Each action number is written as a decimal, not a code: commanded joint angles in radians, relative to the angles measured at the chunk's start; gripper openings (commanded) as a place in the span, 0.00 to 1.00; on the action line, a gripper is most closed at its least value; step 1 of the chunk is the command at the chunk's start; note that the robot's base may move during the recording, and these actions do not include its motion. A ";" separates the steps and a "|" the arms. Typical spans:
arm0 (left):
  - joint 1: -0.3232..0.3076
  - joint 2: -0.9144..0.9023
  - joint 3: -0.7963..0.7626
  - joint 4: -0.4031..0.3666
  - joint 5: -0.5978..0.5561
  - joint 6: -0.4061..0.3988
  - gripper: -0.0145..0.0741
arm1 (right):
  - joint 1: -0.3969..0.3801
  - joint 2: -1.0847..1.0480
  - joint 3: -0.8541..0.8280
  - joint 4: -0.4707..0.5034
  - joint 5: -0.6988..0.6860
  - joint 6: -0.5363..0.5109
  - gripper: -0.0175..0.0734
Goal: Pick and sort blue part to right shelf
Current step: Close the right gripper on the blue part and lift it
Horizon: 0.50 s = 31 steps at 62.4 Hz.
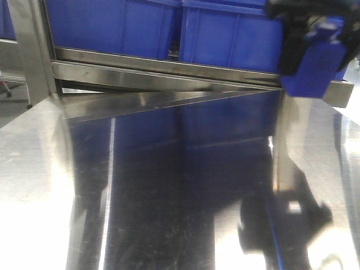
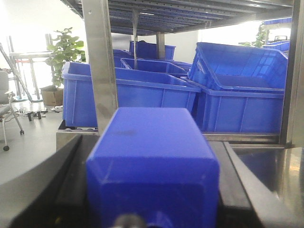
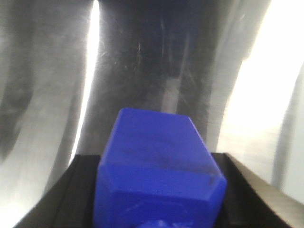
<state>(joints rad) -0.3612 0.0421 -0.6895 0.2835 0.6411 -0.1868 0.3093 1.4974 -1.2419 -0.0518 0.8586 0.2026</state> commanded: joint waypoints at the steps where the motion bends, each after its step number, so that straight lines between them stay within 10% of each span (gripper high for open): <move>1: -0.005 0.017 -0.024 0.011 -0.088 0.000 0.47 | -0.001 -0.145 0.092 -0.039 -0.107 -0.041 0.41; 31: -0.005 0.017 -0.024 0.011 -0.088 0.000 0.47 | -0.001 -0.703 0.588 -0.071 -0.356 -0.046 0.41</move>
<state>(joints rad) -0.3612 0.0421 -0.6895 0.2835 0.6411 -0.1868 0.3093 0.8949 -0.6780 -0.1041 0.5974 0.1663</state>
